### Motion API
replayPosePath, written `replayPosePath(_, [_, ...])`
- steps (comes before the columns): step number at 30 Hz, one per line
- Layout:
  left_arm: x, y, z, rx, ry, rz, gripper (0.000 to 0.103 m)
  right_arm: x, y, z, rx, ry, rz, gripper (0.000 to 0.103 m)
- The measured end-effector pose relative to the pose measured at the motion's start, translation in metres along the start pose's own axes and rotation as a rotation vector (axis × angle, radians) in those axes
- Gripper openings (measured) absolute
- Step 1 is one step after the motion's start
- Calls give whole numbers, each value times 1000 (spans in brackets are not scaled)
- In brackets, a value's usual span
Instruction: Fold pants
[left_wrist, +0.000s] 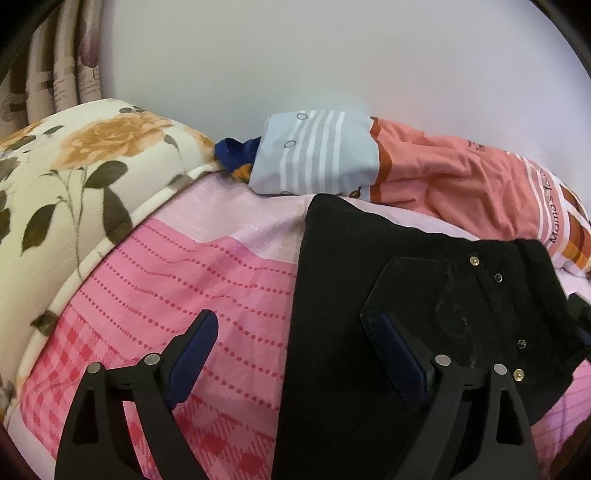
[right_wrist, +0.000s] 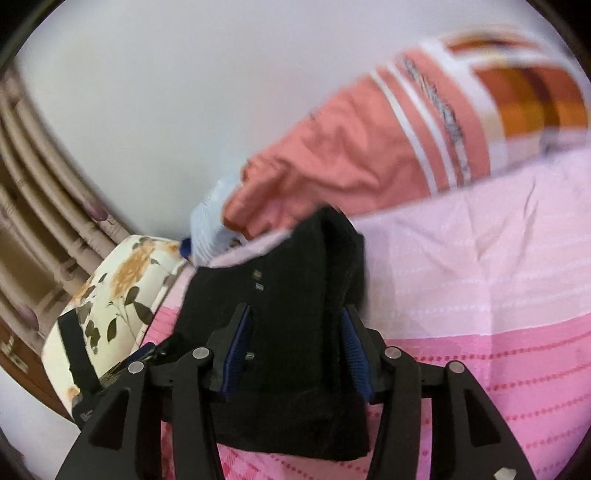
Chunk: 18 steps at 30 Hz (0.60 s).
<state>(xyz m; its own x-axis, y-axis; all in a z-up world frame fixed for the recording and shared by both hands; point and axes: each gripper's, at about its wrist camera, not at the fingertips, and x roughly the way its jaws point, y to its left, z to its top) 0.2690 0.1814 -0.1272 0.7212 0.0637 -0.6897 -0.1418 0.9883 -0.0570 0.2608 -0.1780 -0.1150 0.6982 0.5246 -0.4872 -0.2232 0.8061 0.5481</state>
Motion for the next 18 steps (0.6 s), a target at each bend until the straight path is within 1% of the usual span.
replayPosePath(1, [-2,0,-1,-2,-6,1,89,-7,11,-2,-41,-30,-12,57])
replayPosePath(3, [-5,0,-3,-8,-15,2,90,-10,26,-5,-93,-50,-27,78])
replayPosePath(4, [-6,0,-5,-11,-17,-5,90,-9,33,-7,-116,-51,-27,81])
replayPosePath(6, [-8,-1,-8,-13,-22,-12,91,-6,45,-12,-161,-57,-40,91])
replayPosePath(8, [-10,-5,-10,2,-34,0,91,-2,50,-15,-179,-53,-57,94])
replayPosePath(10, [-11,-6,-11,8,-43,-2,91,1,47,-15,-149,-58,-65,96])
replayPosePath(13, [-12,-6,-13,-2,-57,3,91,5,44,-18,-130,-47,-101,96])
replayPosePath(14, [-14,-5,-14,-11,-74,8,91,5,45,-19,-137,-52,-115,96])
replayPosePath(15, [-17,-4,-14,-19,-96,9,91,4,47,-21,-145,-64,-122,96])
replayPosePath(16, [-20,-3,-15,-23,-112,10,91,0,52,-24,-170,-94,-148,96])
replayPosePath(18, [-23,-3,-16,-24,-130,11,96,-8,61,-27,-214,-145,-185,96])
